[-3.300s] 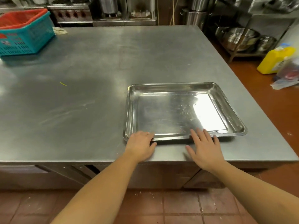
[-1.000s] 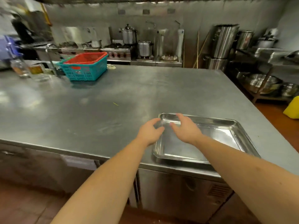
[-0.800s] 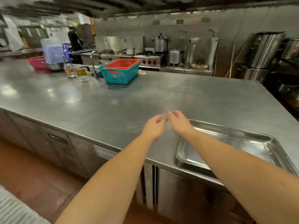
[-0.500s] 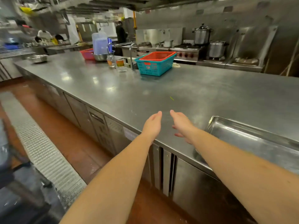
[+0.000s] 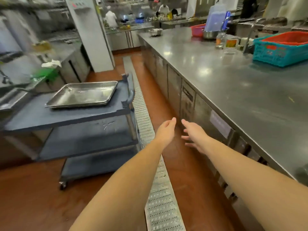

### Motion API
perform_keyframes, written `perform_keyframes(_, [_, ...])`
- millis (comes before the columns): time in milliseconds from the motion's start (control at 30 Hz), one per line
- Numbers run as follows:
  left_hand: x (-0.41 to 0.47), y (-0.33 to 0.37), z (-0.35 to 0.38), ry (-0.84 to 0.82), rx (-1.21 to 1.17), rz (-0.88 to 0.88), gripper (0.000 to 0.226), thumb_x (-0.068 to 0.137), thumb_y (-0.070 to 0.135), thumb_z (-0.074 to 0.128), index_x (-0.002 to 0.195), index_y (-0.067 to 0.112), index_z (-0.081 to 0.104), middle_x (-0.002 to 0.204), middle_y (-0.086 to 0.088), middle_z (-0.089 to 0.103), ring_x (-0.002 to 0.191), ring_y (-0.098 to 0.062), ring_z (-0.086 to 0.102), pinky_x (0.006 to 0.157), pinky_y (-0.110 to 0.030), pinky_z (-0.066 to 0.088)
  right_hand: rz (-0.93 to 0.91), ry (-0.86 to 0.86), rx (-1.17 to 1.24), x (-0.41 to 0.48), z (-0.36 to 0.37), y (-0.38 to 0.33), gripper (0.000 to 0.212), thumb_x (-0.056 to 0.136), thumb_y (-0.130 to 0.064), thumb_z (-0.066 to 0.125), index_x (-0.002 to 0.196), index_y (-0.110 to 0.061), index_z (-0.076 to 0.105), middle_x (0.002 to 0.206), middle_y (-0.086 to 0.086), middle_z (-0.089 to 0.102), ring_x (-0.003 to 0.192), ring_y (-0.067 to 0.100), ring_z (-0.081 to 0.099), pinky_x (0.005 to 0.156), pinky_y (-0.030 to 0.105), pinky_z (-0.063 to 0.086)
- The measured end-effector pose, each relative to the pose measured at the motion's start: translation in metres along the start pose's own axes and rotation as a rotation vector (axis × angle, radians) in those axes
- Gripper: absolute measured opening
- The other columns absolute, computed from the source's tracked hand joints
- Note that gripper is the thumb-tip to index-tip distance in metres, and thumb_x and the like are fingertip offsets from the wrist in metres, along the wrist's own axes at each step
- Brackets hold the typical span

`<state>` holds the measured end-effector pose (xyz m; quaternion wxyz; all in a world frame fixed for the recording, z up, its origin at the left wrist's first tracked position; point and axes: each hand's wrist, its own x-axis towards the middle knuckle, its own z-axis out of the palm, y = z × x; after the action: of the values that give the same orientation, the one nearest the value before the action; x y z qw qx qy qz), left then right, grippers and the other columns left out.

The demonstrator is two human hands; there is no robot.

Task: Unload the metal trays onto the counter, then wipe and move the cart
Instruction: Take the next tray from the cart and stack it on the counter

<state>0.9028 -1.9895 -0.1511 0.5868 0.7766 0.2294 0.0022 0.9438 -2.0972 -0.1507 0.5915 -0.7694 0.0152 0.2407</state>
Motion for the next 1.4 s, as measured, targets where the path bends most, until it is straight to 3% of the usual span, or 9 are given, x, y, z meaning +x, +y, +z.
perform_keyframes(67, [-0.004, -0.017, -0.044, 0.076, -0.046, -0.050, 0.055, 0.096, 0.058, 0.034, 0.137, 0.024, 0.046, 0.136, 0.000, 0.051, 0.120, -0.022, 0.051, 0.093, -0.041, 0.048, -0.015, -0.097, -0.019, -0.003, 0.052, -0.015, 0.050, 0.098, -0.048, 0.040, 0.139, -0.019, 0.042, 0.127, -0.002, 0.050, 0.102, 0.020, 0.056, 0.084, 0.037, 0.049])
perform_keyframes(233, [-0.021, -0.071, -0.164, 0.213, -0.130, -0.093, 0.050, 0.095, 0.057, 0.036, 0.132, 0.027, 0.050, 0.135, 0.001, 0.054, 0.121, -0.021, 0.052, 0.106, -0.047, 0.040, -0.005, -0.266, -0.044, -0.009, 0.189, -0.038, 0.036, 0.097, -0.048, 0.043, 0.126, -0.027, 0.047, 0.121, -0.003, 0.053, 0.100, 0.019, 0.059, 0.091, 0.041, 0.049])
perform_keyframes(333, [-0.031, -0.114, -0.250, 0.304, -0.154, -0.160, 0.052, 0.097, 0.057, 0.034, 0.136, 0.026, 0.047, 0.138, 0.000, 0.052, 0.125, -0.021, 0.048, 0.108, -0.046, 0.038, -0.011, -0.371, -0.108, -0.018, 0.276, -0.041, 0.045, 0.096, -0.050, 0.042, 0.133, -0.023, 0.044, 0.119, -0.004, 0.052, 0.105, 0.019, 0.059, 0.083, 0.037, 0.048])
perform_keyframes(533, [-0.040, -0.174, -0.357, 0.404, -0.189, -0.235, 0.058, 0.095, 0.061, 0.031, 0.142, 0.028, 0.043, 0.142, 0.000, 0.049, 0.128, -0.022, 0.046, 0.108, -0.048, 0.037, -0.051, -0.512, -0.199, -0.027, 0.398, -0.049, 0.049, 0.097, -0.050, 0.040, 0.138, -0.022, 0.040, 0.128, -0.004, 0.050, 0.108, 0.018, 0.057, 0.093, 0.041, 0.050])
perform_keyframes(767, [-0.004, -0.184, -0.403, 0.366, -0.185, -0.214, 0.051, 0.098, 0.056, 0.030, 0.139, 0.030, 0.046, 0.140, 0.000, 0.050, 0.125, -0.020, 0.049, 0.107, -0.046, 0.039, -0.098, -0.487, -0.234, 0.007, 0.459, -0.071, 0.035, 0.099, -0.047, 0.039, 0.125, -0.025, 0.048, 0.121, -0.003, 0.054, 0.106, 0.018, 0.057, 0.095, 0.043, 0.050])
perform_keyframes(933, [0.048, -0.182, -0.431, 0.336, -0.140, -0.217, 0.052, 0.097, 0.056, 0.031, 0.139, 0.030, 0.046, 0.139, 0.002, 0.051, 0.125, -0.019, 0.049, 0.107, -0.045, 0.039, -0.052, -0.450, -0.229, 0.068, 0.481, -0.083, 0.045, 0.097, -0.049, 0.040, 0.133, -0.023, 0.044, 0.122, -0.004, 0.053, 0.104, 0.017, 0.058, 0.091, 0.040, 0.051])
perform_keyframes(1167, [0.151, -0.157, -0.489, 0.339, -0.035, -0.221, 0.053, 0.097, 0.057, 0.032, 0.138, 0.027, 0.047, 0.141, 0.001, 0.050, 0.127, -0.020, 0.048, 0.108, -0.045, 0.037, -0.054, -0.429, -0.230, 0.175, 0.521, -0.131, 0.030, 0.097, -0.049, 0.038, 0.115, -0.026, 0.046, 0.104, -0.004, 0.055, 0.103, 0.020, 0.059, 0.090, 0.040, 0.050])
perform_keyframes(1300, [0.208, -0.148, -0.515, 0.345, -0.015, -0.193, 0.038, 0.099, 0.052, 0.034, 0.119, 0.027, 0.054, 0.120, 0.001, 0.056, 0.117, -0.022, 0.054, 0.104, -0.043, 0.041, -0.100, -0.404, -0.242, 0.229, 0.539, -0.152, 0.030, 0.095, -0.048, 0.044, 0.107, -0.022, 0.053, 0.102, 0.001, 0.059, 0.098, 0.022, 0.061, 0.083, 0.038, 0.049])
perform_keyframes(1400, [0.243, -0.145, -0.526, 0.314, 0.008, -0.161, 0.024, 0.101, 0.043, 0.035, 0.096, 0.026, 0.050, 0.101, 0.001, 0.055, 0.097, -0.019, 0.053, 0.090, -0.036, 0.043, -0.148, -0.389, -0.286, 0.259, 0.548, -0.162, 0.032, 0.094, -0.046, 0.048, 0.103, -0.017, 0.058, 0.096, 0.001, 0.060, 0.093, 0.023, 0.060, 0.077, 0.035, 0.046])
